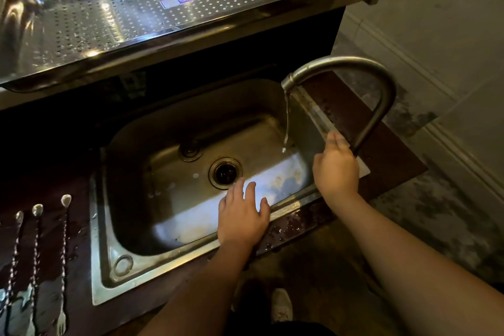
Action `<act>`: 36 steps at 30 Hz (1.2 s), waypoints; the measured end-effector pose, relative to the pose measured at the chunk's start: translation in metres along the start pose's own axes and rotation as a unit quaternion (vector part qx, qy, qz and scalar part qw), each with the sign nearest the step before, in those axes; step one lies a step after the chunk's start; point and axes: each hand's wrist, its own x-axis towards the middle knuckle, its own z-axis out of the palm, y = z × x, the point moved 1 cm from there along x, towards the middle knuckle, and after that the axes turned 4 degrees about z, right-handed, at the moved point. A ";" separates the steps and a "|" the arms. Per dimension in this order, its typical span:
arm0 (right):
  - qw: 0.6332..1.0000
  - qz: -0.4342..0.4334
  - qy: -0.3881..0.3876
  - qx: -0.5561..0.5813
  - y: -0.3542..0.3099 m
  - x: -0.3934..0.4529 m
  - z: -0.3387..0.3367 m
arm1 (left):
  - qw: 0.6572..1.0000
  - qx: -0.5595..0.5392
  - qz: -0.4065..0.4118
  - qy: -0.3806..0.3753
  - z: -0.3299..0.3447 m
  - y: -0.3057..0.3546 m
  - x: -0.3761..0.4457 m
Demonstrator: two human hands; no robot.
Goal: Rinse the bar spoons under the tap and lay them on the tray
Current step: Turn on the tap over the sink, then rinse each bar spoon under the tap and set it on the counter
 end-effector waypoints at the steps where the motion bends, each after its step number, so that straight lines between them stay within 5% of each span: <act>1: 1.000 0.001 0.002 0.001 0.000 0.000 0.000 | 1.000 0.000 0.000 -0.001 0.000 0.000 0.000; 25: 0.999 -0.007 -0.015 0.035 0.000 -0.011 -0.006 | 1.000 -0.003 0.002 0.011 0.004 -0.001 -0.001; 36: 0.996 -0.067 -0.045 -0.024 -0.046 -0.064 0.011 | 0.990 -0.133 0.012 0.047 -0.027 -0.026 -0.010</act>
